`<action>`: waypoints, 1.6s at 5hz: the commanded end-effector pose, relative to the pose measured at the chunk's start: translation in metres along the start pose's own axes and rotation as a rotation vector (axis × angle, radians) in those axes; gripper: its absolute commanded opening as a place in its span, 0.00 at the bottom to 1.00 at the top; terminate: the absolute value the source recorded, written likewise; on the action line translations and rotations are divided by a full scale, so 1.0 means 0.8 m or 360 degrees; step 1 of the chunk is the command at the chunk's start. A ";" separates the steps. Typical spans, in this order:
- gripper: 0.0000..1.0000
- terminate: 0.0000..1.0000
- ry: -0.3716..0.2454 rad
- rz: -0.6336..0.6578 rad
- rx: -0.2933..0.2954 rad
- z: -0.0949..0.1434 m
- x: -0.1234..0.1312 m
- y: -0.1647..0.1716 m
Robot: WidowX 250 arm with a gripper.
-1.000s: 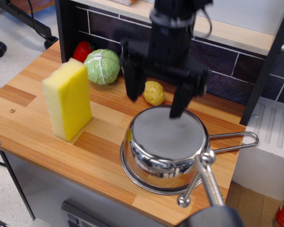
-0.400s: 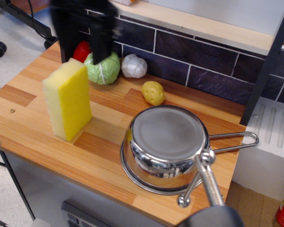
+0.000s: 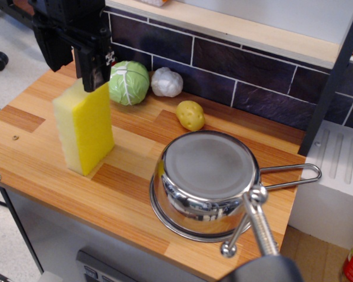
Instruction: Wipe pot with sponge
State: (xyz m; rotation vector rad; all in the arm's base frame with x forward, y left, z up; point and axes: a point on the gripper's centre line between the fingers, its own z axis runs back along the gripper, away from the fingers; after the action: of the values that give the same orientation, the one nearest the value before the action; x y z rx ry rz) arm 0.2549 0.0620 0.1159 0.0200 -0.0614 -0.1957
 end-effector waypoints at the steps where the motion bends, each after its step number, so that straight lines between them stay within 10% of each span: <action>1: 1.00 0.00 -0.0102 -0.0008 0.0077 -0.025 0.004 0.003; 3: 1.00 0.00 -0.0091 0.0111 0.0059 -0.045 0.013 -0.007; 4: 0.00 0.00 -0.0080 0.0149 0.0026 -0.030 0.017 -0.008; 6: 0.00 0.00 -0.0116 0.0206 -0.0114 0.035 0.034 -0.090; 8: 0.00 0.00 -0.0207 0.0175 -0.0022 0.017 0.043 -0.138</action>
State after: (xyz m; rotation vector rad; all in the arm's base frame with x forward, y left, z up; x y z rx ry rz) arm 0.2632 -0.0548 0.1214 -0.0031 -0.1725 -0.0958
